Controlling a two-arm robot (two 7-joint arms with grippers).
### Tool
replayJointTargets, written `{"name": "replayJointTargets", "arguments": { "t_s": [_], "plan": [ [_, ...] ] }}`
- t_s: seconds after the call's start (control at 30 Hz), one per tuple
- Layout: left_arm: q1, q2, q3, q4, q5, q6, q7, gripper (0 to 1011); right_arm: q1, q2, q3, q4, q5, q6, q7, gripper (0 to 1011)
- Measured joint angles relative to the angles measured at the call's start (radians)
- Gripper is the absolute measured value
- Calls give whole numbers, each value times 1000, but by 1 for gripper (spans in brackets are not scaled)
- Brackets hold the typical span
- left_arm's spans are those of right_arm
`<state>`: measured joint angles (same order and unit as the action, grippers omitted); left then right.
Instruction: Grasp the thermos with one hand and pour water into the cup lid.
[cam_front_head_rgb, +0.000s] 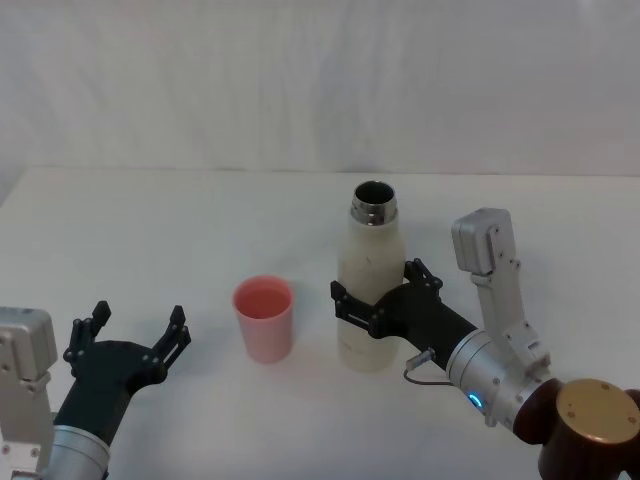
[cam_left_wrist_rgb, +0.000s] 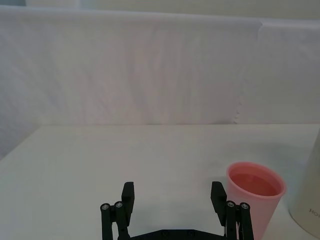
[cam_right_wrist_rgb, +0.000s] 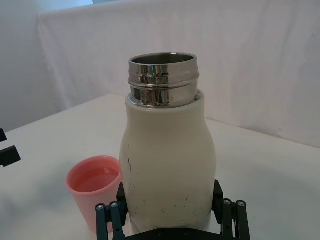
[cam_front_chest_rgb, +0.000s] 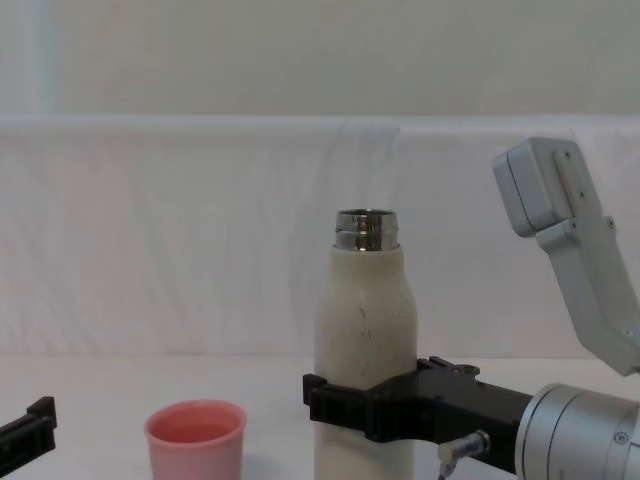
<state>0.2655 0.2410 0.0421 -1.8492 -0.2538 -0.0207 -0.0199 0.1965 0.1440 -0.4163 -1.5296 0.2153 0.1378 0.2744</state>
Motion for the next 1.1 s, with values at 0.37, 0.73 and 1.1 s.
{"name": "replayJointTargets", "arguments": {
  "t_s": [0.37, 0.73, 1.1],
  "plan": [
    [0, 0, 0, 0, 0, 0, 0, 1001, -24, 10, -2, -28, -9, -16, -5, 1002],
    [0, 0, 0, 0, 0, 0, 0, 1001, -73, 36, 12, -91, -23, -18, -20, 1002],
    [0, 0, 0, 0, 0, 0, 0, 1001, -143, 66, 47, -165, -6, -29, -22, 1002]
  ]
}}
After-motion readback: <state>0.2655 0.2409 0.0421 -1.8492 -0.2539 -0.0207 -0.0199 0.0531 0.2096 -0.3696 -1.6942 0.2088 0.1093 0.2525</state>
